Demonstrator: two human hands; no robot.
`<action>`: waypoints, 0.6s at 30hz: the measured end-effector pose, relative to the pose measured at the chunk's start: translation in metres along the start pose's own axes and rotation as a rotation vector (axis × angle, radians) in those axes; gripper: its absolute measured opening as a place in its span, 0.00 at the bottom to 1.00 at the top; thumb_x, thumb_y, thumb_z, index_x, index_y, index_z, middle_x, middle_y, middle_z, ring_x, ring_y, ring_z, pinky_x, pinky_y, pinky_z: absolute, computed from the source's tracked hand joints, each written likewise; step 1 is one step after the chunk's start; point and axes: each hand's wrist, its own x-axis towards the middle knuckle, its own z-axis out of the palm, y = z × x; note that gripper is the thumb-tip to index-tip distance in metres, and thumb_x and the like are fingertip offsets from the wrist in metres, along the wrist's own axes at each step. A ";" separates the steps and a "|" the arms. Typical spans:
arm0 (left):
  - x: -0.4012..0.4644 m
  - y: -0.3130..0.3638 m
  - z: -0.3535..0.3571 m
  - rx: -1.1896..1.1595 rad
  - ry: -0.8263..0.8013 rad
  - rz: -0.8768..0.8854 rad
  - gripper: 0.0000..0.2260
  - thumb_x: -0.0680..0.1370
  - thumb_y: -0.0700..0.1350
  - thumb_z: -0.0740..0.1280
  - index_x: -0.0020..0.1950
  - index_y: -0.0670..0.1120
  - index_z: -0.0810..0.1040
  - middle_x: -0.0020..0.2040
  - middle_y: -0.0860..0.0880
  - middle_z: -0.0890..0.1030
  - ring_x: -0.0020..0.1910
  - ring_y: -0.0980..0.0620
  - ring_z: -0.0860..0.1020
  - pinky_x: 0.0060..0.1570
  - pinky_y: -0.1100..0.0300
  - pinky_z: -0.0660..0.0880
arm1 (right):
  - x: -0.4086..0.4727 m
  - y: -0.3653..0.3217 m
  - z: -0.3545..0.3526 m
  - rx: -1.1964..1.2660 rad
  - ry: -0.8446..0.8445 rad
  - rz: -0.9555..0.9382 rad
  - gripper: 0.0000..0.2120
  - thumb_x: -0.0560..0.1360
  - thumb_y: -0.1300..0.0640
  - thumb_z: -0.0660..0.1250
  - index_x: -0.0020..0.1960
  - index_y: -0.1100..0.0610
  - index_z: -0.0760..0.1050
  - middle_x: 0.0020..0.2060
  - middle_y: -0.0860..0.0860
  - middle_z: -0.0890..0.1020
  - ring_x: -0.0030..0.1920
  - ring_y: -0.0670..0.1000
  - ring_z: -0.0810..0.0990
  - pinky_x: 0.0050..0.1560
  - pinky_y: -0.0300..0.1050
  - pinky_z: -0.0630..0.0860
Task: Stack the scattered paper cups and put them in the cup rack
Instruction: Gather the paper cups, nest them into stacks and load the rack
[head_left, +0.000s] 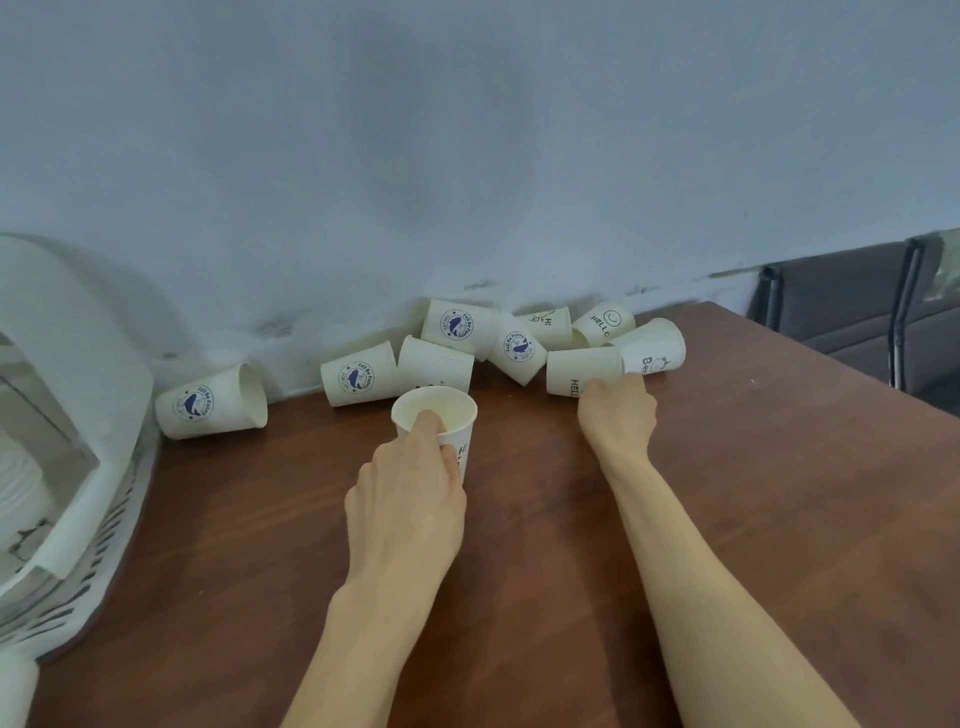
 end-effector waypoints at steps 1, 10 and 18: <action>0.000 0.000 0.000 0.002 0.001 -0.001 0.06 0.82 0.48 0.54 0.55 0.50 0.68 0.48 0.48 0.76 0.41 0.45 0.68 0.40 0.54 0.68 | 0.001 0.000 0.001 0.014 -0.010 -0.001 0.17 0.77 0.58 0.58 0.64 0.63 0.68 0.61 0.63 0.74 0.61 0.65 0.72 0.55 0.51 0.70; -0.002 0.001 -0.006 -0.008 0.006 0.006 0.04 0.82 0.48 0.54 0.53 0.50 0.67 0.42 0.50 0.71 0.40 0.47 0.68 0.39 0.54 0.67 | -0.025 -0.013 0.006 -0.079 0.017 -0.257 0.11 0.77 0.59 0.57 0.53 0.58 0.76 0.53 0.60 0.78 0.54 0.65 0.75 0.48 0.50 0.67; -0.003 -0.001 -0.009 -0.043 0.018 0.003 0.06 0.82 0.50 0.54 0.51 0.50 0.67 0.41 0.49 0.72 0.40 0.45 0.69 0.40 0.53 0.70 | -0.044 -0.030 -0.004 -0.226 -0.121 -0.378 0.07 0.71 0.59 0.60 0.34 0.58 0.69 0.34 0.53 0.71 0.40 0.61 0.71 0.40 0.47 0.66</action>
